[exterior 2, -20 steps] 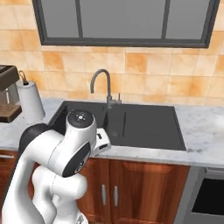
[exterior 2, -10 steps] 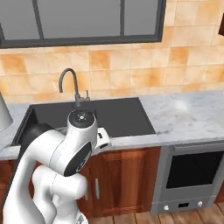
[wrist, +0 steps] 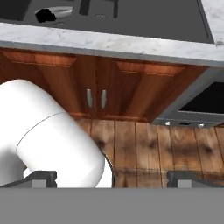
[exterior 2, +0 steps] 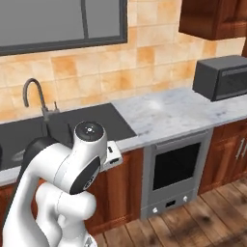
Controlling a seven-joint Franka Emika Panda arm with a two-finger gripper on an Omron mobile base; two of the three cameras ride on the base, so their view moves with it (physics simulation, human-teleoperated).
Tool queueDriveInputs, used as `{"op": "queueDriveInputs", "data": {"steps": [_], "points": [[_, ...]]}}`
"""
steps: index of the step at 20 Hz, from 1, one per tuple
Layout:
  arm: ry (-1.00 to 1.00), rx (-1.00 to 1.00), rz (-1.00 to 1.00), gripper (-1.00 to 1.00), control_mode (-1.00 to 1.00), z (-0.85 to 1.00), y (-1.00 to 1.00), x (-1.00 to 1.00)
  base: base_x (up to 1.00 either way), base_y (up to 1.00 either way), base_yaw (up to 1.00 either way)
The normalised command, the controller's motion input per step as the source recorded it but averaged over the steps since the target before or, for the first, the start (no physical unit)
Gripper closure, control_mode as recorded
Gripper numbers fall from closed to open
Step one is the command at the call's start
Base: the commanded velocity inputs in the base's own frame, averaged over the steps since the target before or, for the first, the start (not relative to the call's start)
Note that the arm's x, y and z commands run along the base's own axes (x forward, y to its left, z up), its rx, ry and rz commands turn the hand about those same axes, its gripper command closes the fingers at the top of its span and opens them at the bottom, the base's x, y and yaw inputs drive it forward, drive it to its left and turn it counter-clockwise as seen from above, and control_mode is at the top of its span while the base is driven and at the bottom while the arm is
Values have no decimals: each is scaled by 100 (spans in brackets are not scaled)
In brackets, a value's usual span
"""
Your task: Move the pot and pan from the stove into the sink.
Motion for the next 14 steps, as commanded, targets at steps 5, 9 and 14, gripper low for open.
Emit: {"op": "queueDriveInputs", "data": {"steps": [5,9,14], "points": [[0,0,0,-100,100,0,0,0,2,-19,-48],[0,0,0,-100,100,0,0,0,1,-16,-49],[0,0,0,-100,100,0,0,0,0,-10,-50]]}}
